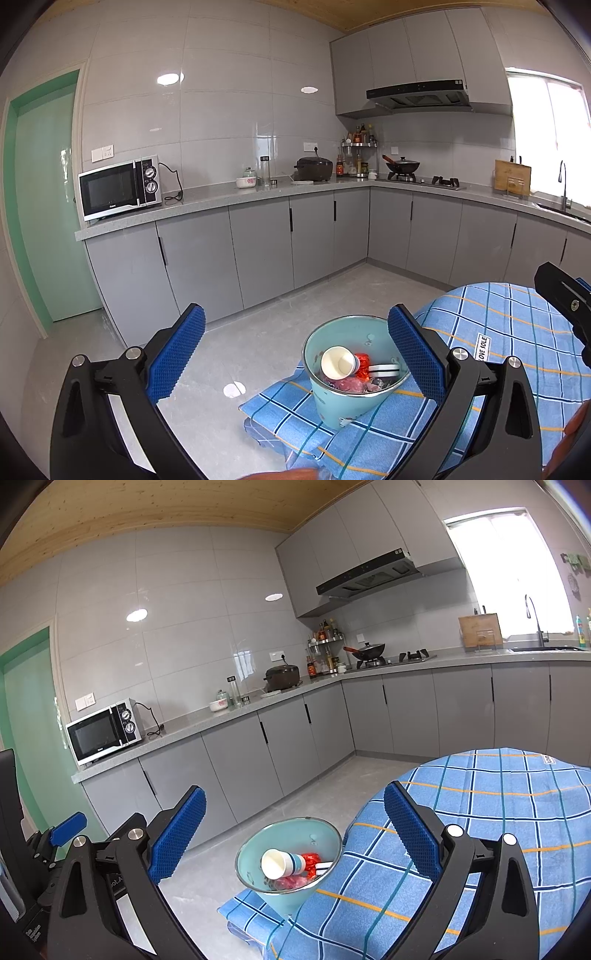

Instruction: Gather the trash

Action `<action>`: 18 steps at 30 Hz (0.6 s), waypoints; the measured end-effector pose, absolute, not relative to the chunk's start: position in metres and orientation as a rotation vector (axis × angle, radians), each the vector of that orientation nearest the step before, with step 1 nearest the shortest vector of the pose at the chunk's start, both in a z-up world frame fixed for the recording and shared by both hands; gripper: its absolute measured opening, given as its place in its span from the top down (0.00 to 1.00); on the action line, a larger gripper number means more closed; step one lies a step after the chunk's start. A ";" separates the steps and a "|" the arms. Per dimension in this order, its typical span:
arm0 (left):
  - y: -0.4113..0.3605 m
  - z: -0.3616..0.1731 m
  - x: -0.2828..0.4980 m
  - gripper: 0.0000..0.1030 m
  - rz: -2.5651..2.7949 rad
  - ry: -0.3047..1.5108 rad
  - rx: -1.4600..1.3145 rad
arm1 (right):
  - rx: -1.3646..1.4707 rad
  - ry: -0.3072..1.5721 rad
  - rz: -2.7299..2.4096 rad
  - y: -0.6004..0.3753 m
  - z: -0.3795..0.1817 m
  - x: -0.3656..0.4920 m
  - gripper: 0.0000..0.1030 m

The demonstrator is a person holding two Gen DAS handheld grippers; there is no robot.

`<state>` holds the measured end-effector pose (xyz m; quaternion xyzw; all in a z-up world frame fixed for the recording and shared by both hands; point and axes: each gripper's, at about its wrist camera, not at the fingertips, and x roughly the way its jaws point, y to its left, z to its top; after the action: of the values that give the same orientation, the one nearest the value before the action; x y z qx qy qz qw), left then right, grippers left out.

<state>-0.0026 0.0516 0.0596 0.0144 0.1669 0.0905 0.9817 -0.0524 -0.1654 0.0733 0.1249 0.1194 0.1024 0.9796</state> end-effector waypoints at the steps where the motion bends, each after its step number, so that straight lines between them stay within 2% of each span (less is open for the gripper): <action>1: 0.051 0.060 -0.002 0.05 0.183 0.336 0.032 | 0.252 0.241 0.206 -0.165 0.073 -0.052 0.07; 18: 0.049 0.058 0.002 0.05 0.173 0.358 0.030 | 0.267 0.248 0.189 -0.167 0.072 -0.054 0.07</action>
<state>0.0019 0.0489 0.0585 0.0151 0.1776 0.0857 0.9802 -0.0542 -0.1672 0.0716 0.1325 0.1231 0.0937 0.9790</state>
